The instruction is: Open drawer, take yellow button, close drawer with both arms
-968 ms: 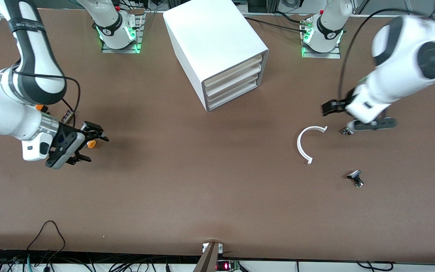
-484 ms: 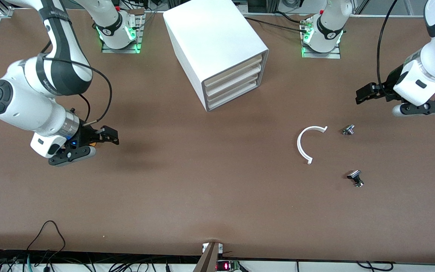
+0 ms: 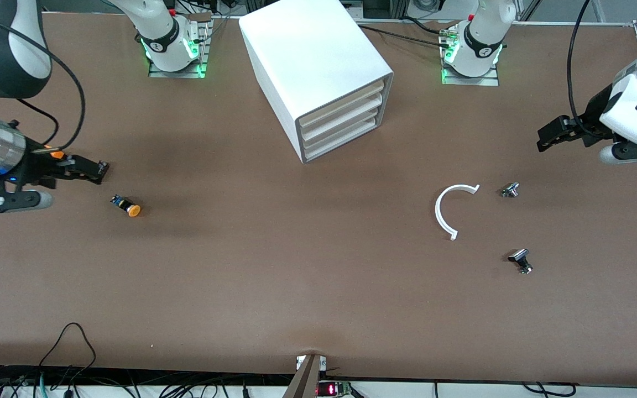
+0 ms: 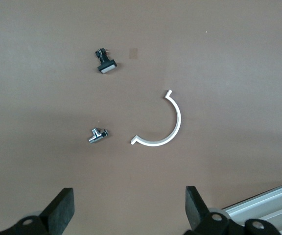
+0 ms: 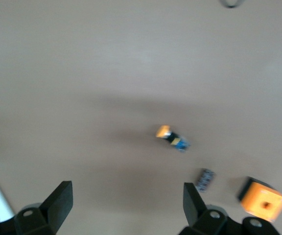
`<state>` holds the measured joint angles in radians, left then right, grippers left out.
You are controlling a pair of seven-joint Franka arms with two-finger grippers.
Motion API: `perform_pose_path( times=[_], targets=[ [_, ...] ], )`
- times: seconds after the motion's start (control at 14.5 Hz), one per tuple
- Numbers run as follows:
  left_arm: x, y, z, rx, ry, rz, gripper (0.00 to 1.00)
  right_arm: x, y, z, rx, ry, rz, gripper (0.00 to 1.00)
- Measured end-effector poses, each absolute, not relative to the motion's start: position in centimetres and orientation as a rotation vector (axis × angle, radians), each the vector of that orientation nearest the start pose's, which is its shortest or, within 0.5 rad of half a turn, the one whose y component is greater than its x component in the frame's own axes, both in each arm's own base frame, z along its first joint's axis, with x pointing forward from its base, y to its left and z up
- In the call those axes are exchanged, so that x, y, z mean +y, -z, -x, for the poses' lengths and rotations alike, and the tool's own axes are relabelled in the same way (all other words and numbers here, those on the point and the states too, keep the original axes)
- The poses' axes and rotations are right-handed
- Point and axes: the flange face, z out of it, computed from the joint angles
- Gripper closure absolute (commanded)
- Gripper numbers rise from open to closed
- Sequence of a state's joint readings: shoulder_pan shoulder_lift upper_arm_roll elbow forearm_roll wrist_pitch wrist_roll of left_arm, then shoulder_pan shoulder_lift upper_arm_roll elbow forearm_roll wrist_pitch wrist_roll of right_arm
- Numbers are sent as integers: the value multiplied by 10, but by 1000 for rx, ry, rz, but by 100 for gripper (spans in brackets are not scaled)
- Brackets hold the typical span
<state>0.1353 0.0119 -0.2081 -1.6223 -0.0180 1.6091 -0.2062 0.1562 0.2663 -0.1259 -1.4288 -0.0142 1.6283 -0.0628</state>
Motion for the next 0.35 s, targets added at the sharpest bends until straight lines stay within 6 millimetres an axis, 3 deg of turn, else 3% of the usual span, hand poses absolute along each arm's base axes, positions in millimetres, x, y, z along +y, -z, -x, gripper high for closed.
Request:
perform_pose_path(
  times=[0.21,0.35],
  targets=[
    [-43,-601,-559,-210,-29,3152,0,0,-541,-633,-93,-104,3219,0],
    [-43,-601,-559,-210,-31,3153,0,-11,-545,-622,-66,-118,3214,0]
  ],
)
